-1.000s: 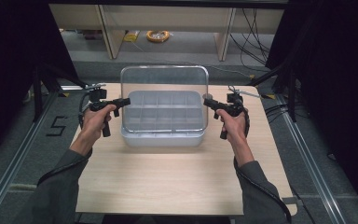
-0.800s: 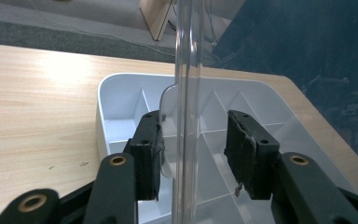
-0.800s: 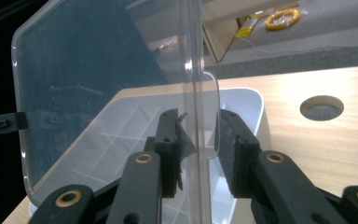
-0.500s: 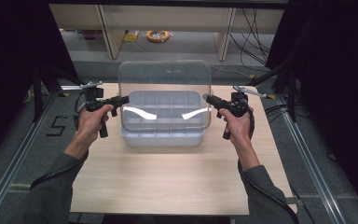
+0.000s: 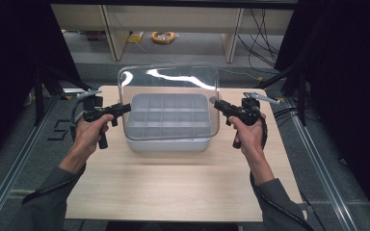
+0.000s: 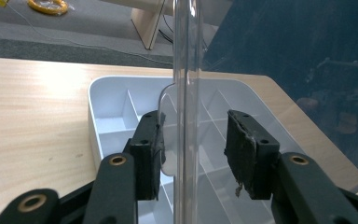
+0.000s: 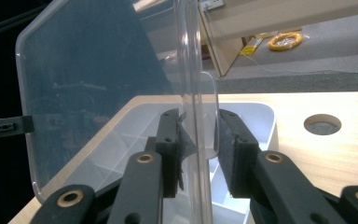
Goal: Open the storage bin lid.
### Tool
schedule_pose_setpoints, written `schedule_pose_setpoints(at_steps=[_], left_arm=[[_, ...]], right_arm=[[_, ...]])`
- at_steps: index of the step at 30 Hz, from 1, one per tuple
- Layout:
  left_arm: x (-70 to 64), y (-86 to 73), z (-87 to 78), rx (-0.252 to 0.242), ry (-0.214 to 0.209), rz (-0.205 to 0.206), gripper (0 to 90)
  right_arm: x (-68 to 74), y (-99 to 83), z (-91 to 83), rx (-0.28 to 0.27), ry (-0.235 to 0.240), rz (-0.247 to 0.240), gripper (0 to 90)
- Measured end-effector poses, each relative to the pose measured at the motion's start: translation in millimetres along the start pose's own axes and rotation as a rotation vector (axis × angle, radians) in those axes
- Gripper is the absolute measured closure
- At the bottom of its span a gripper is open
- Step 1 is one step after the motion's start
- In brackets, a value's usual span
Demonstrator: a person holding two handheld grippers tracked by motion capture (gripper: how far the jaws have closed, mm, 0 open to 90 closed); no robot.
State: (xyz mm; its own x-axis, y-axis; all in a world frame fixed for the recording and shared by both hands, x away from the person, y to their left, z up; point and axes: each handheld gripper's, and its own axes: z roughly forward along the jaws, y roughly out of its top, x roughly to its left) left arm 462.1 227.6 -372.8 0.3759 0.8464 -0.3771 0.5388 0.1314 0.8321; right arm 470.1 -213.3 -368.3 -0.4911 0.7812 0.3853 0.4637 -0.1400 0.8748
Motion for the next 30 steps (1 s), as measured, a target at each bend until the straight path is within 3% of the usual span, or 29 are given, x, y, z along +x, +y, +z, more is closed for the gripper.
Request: schedule_pose_setpoints(at_steps=[2,5,12,14,16,18,19,20,30], left_arm=[[-2.2,-5.2,-3.6,-0.011,0.000,0.003,56.6],[-5.2,-12.1,-9.4,-0.017,-0.006,0.011,57.4],[-9.5,-29.4,-19.1,-0.025,-0.011,0.014,57.6],[-10.2,-36.5,-20.0,-0.021,-0.005,0.017,57.5],[-10.0,-41.3,-19.7,-0.009,0.000,0.020,57.4],[-9.0,-43.8,-19.0,-0.003,-0.002,0.017,57.4],[-8.5,-45.6,-18.7,0.000,-0.002,0.013,57.4],[-8.4,-46.9,-18.7,0.004,-0.001,0.011,57.0],[-14.0,-57.6,-29.6,0.003,-0.003,0.035,57.6]], right_arm=[[4.0,-2.7,-3.5,0.014,0.002,0.034,72.1],[1.8,-7.1,-7.3,0.004,0.011,-0.005,72.0],[7.4,-17.8,-18.8,0.005,0.020,0.014,72.1],[6.6,-23.7,-21.7,0.004,0.022,-0.012,72.1],[7.1,-27.3,-22.6,0.009,0.023,-0.008,72.1],[6.9,-29.2,-23.2,0.014,0.013,-0.022,72.1],[8.6,-31.8,-24.5,0.023,0.019,0.005,72.2],[7.9,-35.4,-25.6,0.020,0.018,-0.011,72.3],[6.4,-50.6,-33.1,0.019,0.017,-0.019,72.3]])
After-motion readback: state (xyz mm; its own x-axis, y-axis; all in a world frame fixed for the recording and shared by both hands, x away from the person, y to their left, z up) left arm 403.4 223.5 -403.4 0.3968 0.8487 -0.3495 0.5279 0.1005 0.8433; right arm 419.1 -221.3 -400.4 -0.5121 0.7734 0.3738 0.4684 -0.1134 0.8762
